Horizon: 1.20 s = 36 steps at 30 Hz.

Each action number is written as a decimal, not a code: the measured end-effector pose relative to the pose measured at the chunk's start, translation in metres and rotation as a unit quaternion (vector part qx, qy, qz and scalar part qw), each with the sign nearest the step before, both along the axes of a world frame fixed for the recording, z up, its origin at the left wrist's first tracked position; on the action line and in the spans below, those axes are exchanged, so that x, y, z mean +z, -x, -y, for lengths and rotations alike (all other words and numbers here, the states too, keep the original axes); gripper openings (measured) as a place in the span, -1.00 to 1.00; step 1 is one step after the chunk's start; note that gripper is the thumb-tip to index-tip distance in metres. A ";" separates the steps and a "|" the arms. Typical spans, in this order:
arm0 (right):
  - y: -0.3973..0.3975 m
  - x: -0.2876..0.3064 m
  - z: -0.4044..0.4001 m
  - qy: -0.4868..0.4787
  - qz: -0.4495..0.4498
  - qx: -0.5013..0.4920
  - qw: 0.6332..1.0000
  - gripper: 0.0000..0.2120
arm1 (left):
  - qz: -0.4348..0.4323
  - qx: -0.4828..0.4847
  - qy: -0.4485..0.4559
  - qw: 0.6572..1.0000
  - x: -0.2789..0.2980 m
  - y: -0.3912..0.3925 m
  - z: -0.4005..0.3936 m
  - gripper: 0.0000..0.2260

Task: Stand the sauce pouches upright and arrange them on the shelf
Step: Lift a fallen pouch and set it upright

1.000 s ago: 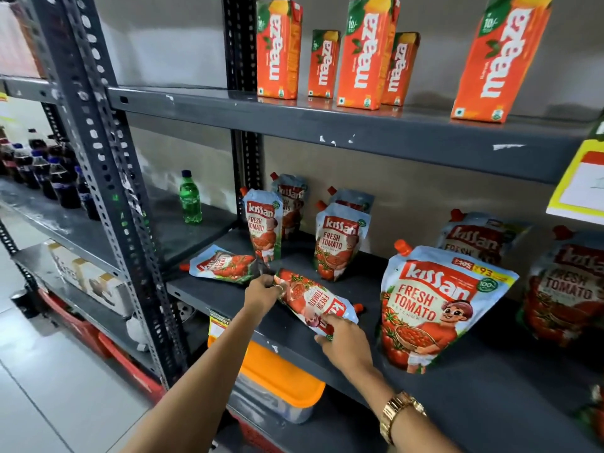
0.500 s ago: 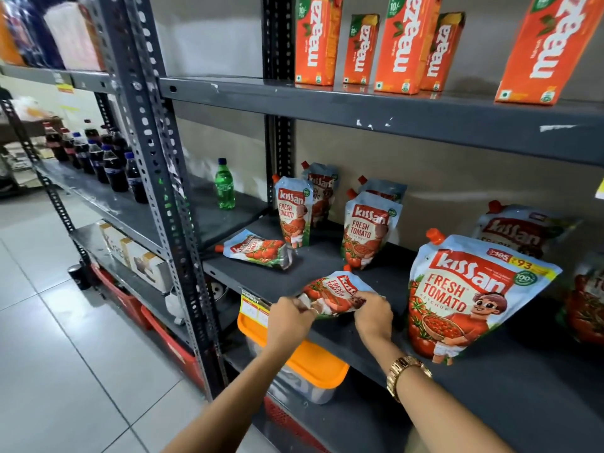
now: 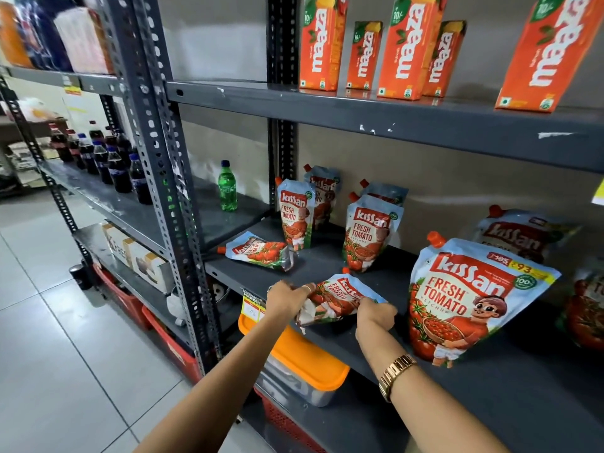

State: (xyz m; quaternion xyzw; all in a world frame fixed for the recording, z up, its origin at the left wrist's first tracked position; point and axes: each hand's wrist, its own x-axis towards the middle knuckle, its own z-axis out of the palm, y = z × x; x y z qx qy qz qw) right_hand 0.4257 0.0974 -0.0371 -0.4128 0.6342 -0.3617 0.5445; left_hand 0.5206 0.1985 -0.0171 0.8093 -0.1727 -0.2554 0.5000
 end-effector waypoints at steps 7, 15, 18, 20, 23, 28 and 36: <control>-0.002 -0.003 0.002 -0.015 0.020 -0.032 0.999 -0.66 | -0.124 -0.040 -0.011 0.991 0.002 -0.002 0.001 -0.68; -0.008 0.020 -0.008 0.161 0.078 -0.019 0.984 -0.62 | -0.139 -0.049 0.024 0.989 0.005 -0.016 -0.018 -0.77; -0.010 0.039 -0.012 0.272 0.098 0.013 0.957 -0.58 | -0.109 -0.068 0.056 0.990 0.003 -0.019 -0.014 -0.76; -0.010 0.051 -0.015 0.343 0.082 0.029 0.935 -0.56 | -0.070 -0.067 0.080 0.992 0.001 -0.018 -0.004 -0.66; -0.005 0.060 -0.019 0.425 0.048 0.042 0.903 -0.57 | -0.012 -0.069 0.098 0.993 -0.007 -0.011 0.013 -0.55; 0.005 0.032 -0.009 0.378 -0.053 0.086 0.920 -0.66 | 0.070 -0.101 0.058 0.991 -0.026 0.003 0.034 -0.54; 0.007 0.002 -0.007 0.295 -0.112 0.161 0.935 -0.68 | 0.122 -0.101 0.036 0.987 -0.027 -0.001 0.049 -0.63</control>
